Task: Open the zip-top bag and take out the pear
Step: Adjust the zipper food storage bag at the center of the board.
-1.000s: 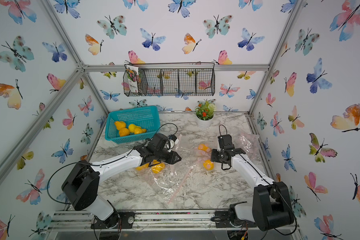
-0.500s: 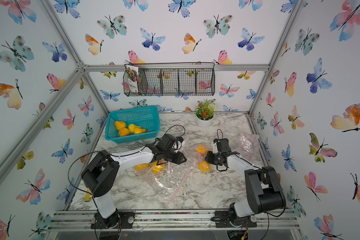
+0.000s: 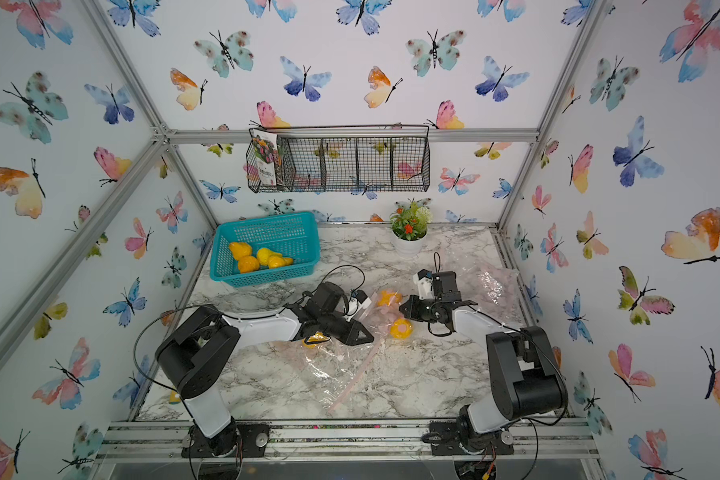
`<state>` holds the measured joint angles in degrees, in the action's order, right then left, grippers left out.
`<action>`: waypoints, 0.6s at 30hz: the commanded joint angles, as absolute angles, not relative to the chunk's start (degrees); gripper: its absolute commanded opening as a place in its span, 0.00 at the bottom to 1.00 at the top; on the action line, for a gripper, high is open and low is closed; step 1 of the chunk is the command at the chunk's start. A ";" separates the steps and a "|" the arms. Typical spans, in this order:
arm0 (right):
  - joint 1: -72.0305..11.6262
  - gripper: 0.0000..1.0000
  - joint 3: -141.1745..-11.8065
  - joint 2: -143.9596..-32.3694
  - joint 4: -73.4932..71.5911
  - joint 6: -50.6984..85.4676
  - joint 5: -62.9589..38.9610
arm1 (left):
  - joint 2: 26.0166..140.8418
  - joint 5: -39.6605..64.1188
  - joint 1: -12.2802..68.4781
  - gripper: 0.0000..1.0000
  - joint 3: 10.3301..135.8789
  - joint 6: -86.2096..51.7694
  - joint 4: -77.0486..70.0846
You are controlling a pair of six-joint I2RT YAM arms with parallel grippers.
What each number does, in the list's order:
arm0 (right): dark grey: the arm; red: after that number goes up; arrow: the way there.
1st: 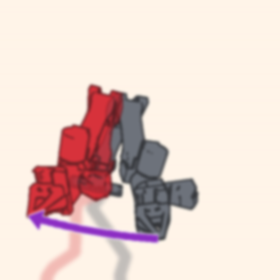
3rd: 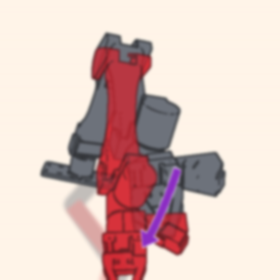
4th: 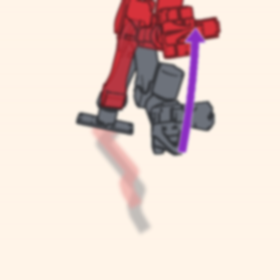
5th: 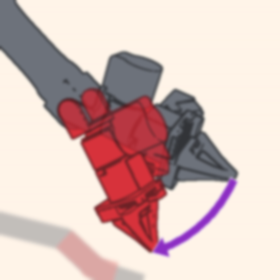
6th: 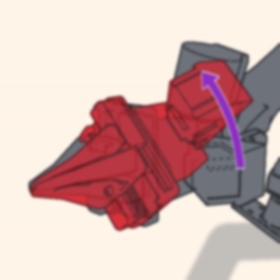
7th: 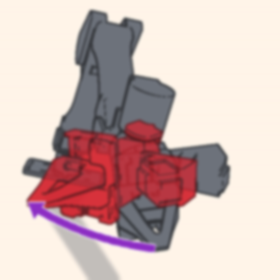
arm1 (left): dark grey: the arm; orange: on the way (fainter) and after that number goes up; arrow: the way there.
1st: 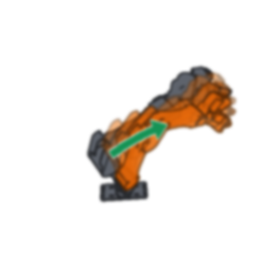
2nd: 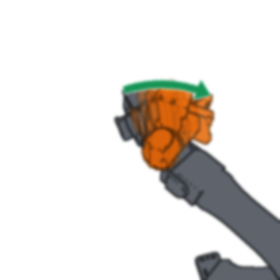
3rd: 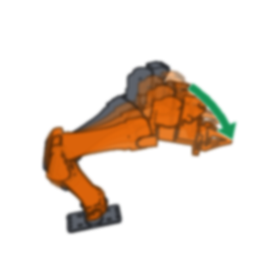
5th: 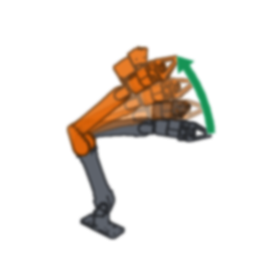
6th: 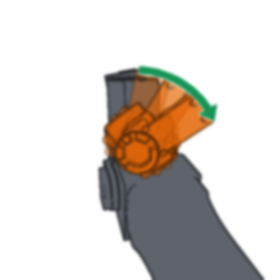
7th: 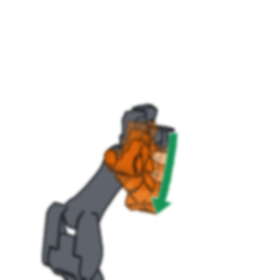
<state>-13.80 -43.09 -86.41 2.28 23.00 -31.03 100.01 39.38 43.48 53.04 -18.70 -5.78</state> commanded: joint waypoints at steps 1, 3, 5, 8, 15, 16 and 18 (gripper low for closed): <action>-13.99 0.02 -45.84 -83.84 5.16 20.34 -29.90 | 92.85 44.49 41.57 0.08 49.98 -18.44 -12.39; -13.99 0.03 -46.06 -83.54 6.93 19.65 -27.78 | 89.76 44.80 40.41 0.05 48.16 -19.33 -14.58; -13.97 0.02 -45.88 -83.25 8.61 19.68 -24.70 | 87.00 44.41 39.62 0.02 47.01 -19.76 -15.14; -13.97 0.02 -45.88 -83.95 12.03 19.84 -19.40 | 83.04 43.77 38.89 0.00 46.43 -19.43 -14.12; -13.98 0.03 -46.29 -82.35 16.01 22.27 -4.33 | 72.87 42.06 37.15 0.00 43.97 -20.54 -16.57; -13.97 0.03 -46.75 -81.67 16.08 22.32 -3.94 | 71.80 41.51 36.90 0.00 43.33 -21.19 -17.15; -14.02 0.03 -48.30 -80.25 16.70 22.50 -2.83 | 70.36 39.62 36.57 0.00 42.72 -21.29 -16.79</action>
<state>-14.46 -45.74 -82.46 13.87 21.80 -11.14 73.60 41.63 37.52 43.33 -20.53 -14.17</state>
